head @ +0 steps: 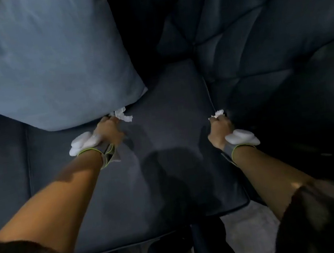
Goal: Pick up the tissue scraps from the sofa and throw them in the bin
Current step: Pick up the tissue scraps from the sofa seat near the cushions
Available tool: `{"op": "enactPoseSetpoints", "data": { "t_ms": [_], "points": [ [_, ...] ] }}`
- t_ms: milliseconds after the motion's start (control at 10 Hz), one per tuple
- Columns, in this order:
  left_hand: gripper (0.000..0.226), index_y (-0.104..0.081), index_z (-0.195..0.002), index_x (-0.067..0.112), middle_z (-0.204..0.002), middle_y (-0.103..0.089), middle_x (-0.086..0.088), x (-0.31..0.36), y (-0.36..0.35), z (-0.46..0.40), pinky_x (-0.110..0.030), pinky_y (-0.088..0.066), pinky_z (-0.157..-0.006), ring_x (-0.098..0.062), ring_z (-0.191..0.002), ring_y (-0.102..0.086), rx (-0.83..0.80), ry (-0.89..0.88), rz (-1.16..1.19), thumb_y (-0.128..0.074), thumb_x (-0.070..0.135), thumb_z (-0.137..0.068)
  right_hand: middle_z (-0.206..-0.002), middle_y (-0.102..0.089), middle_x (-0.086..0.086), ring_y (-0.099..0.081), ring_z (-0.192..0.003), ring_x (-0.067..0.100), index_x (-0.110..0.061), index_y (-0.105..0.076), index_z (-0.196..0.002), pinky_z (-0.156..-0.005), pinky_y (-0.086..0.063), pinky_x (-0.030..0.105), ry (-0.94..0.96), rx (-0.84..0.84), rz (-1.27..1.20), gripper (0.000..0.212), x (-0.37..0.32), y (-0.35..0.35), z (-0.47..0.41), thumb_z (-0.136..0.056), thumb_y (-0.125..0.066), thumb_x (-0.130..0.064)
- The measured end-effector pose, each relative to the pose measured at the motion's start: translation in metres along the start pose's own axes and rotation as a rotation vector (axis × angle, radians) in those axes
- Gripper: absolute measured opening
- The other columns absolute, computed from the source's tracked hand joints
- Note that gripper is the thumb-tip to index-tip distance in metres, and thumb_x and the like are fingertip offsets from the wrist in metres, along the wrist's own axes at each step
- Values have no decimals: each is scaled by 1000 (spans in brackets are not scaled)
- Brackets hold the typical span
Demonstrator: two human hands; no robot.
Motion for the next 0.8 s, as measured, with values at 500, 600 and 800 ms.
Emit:
{"op": "enactPoseSetpoints", "data": {
  "t_ms": [500,600,800],
  "points": [
    [63,-21,-148,13,-155,-18,-20,13,-37,-72,-45,-25,-116,-42,-138,-28,59,70,-27,-49,12,-92,-152,-26,18,-26,-139,31,-1,-25,-144,-110,-22,39,-33,70,59,47,22,-58,-80,-100,-28,-14],
    [59,-23,-147,10,-154,-18,-23,17,-44,-81,-46,-26,-113,-44,-137,-30,76,93,-20,-47,10,-93,-151,-26,19,-27,-137,33,-1,-26,-144,-110,-25,42,-21,88,105,46,22,-66,-88,-100,-27,-14],
    [44,-37,-138,-4,-145,-34,-29,16,-57,-102,-47,-30,-107,-43,-132,-35,195,104,-75,-41,9,-96,-146,-23,35,-42,-124,46,10,-26,-138,-105,-38,46,-196,112,37,43,21,-62,-89,-97,-28,-2]
  ]
}}
Point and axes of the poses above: each hand's wrist, its own z-axis away from the middle knuckle, its own y-axis out of the back of the hand, x = y × z, the point moved 2 cm from there along -z, towards the middle knuckle
